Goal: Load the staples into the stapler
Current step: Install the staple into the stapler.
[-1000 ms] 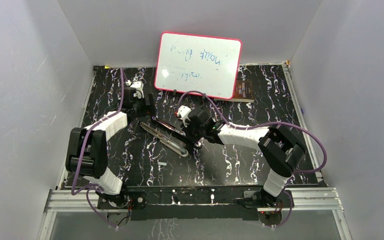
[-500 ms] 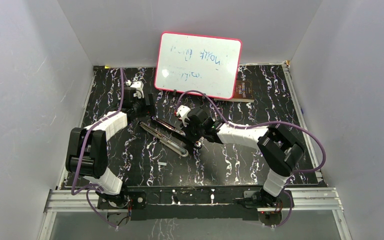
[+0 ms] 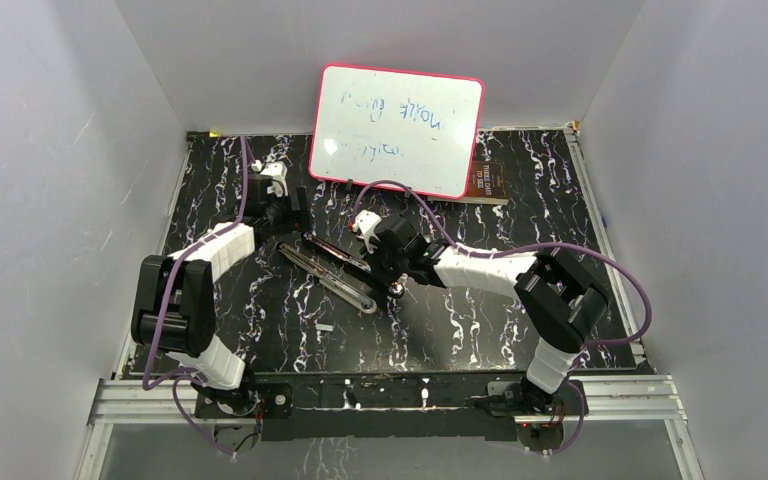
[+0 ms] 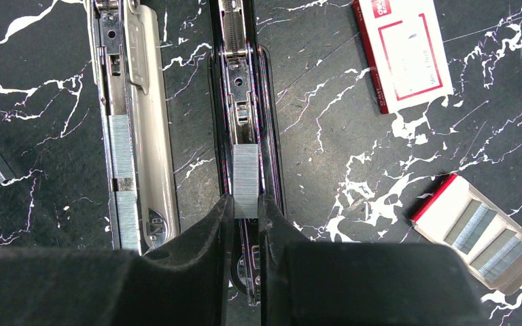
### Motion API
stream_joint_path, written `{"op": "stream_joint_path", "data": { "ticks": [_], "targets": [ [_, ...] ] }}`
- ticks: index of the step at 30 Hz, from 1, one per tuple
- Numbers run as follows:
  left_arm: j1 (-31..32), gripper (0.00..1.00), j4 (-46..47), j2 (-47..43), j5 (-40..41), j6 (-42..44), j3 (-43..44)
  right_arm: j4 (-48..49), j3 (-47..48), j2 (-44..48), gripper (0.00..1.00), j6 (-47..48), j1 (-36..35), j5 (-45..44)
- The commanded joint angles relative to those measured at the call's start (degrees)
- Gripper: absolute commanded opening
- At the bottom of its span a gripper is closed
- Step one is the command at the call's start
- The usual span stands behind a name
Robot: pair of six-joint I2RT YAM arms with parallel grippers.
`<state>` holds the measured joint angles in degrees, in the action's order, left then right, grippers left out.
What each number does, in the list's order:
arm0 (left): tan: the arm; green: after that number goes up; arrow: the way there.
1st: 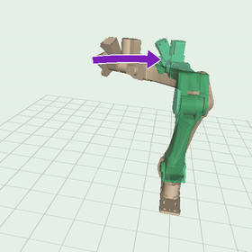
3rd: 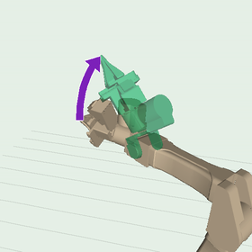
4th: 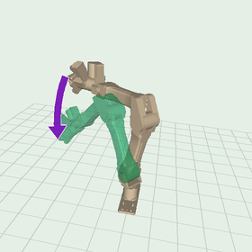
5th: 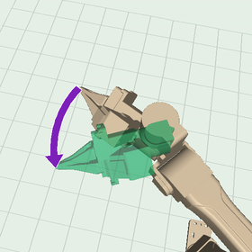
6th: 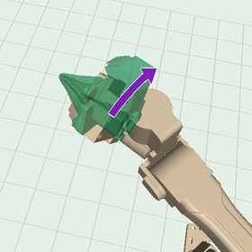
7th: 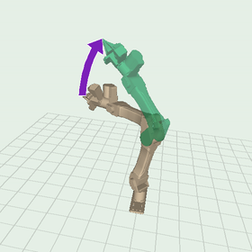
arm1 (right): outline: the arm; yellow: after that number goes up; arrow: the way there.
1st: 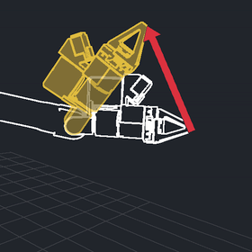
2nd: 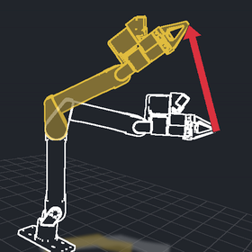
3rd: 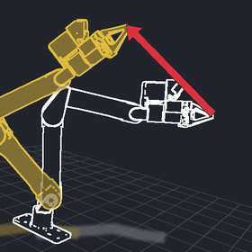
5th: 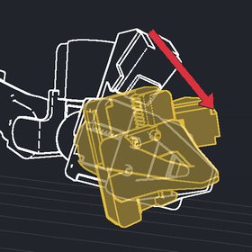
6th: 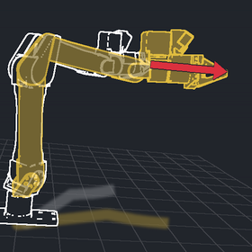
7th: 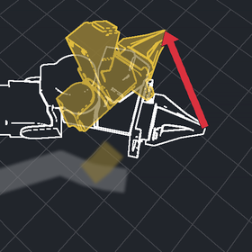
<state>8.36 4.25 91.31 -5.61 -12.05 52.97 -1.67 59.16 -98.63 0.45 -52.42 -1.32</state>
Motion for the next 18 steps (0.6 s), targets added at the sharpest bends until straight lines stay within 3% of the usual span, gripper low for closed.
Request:
{"op": "stream_joint_path", "data": {
  "ticks": [1,18],
  "targets": [
    [-0.4,0.92,0.5,-1.9,-0.9,-0.2,-0.3,-2.0,1.4,-0.9,0.11,-0.5,0.0,0.3],
    [-0.4,0.92,0.5,-1.8,-0.9,-0.2,-0.3,-4.2,1.1,-2.1,0.11,0.0,-0.1,-0.1]
  ]
}}
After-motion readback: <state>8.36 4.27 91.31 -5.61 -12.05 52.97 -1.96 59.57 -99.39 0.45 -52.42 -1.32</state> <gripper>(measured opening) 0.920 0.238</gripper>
